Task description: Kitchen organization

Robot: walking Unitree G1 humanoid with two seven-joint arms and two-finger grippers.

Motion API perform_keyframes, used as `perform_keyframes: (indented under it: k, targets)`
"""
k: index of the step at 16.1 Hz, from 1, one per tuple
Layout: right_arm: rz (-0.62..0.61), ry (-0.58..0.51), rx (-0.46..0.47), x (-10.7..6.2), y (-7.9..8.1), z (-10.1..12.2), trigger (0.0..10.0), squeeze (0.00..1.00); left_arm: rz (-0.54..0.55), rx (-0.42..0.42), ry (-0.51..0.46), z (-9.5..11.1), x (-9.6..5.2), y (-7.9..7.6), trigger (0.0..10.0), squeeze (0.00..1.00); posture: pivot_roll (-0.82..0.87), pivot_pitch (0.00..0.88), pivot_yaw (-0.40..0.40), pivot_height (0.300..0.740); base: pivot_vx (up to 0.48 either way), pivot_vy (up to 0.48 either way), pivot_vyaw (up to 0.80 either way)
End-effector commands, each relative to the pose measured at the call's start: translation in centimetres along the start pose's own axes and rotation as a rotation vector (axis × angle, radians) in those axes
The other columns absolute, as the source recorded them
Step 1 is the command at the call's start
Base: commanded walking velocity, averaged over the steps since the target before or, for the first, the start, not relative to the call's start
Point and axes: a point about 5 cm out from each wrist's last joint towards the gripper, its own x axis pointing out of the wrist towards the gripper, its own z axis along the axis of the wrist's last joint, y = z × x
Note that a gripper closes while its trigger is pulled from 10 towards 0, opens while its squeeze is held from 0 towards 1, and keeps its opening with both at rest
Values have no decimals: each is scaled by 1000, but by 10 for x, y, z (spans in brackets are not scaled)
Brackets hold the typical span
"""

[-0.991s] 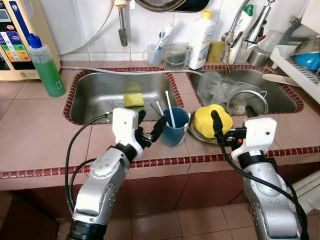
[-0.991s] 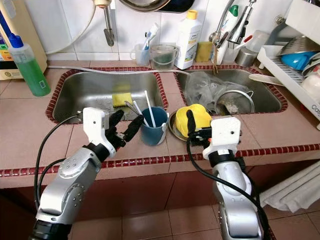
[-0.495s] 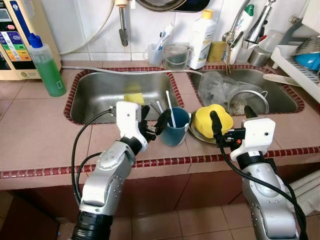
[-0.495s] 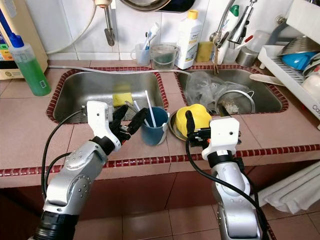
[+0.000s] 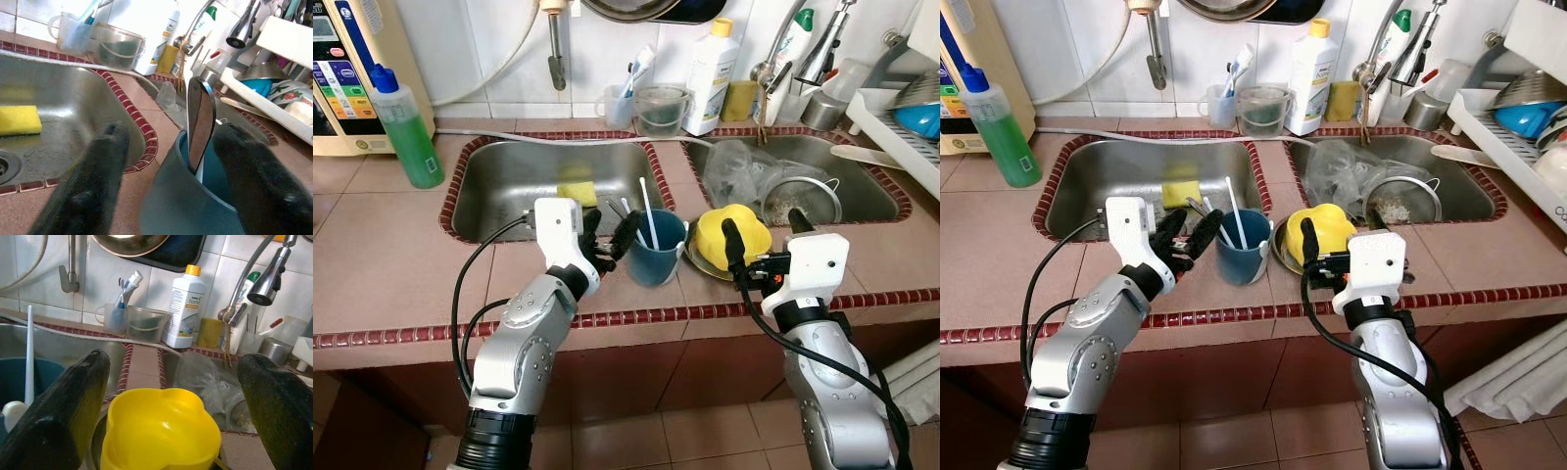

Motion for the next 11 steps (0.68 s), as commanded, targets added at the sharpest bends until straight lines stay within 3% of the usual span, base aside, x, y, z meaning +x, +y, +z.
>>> perform_keyframes:
  k: [1, 11]
  targets:
    - [-7, -33, -9, -2, 0, 7, 10000, 0, -2, -7, 1, 2, 2, -1, 0, 0, -94, 17, 24, 740, 0, 0, 0]
    - [2, -40, -5, -2, 4, 8, 10000, 0, -20, -14, -2, 3, 1, -2, 0, 0, -98, 13, 24, 740, 0, 0, 0]
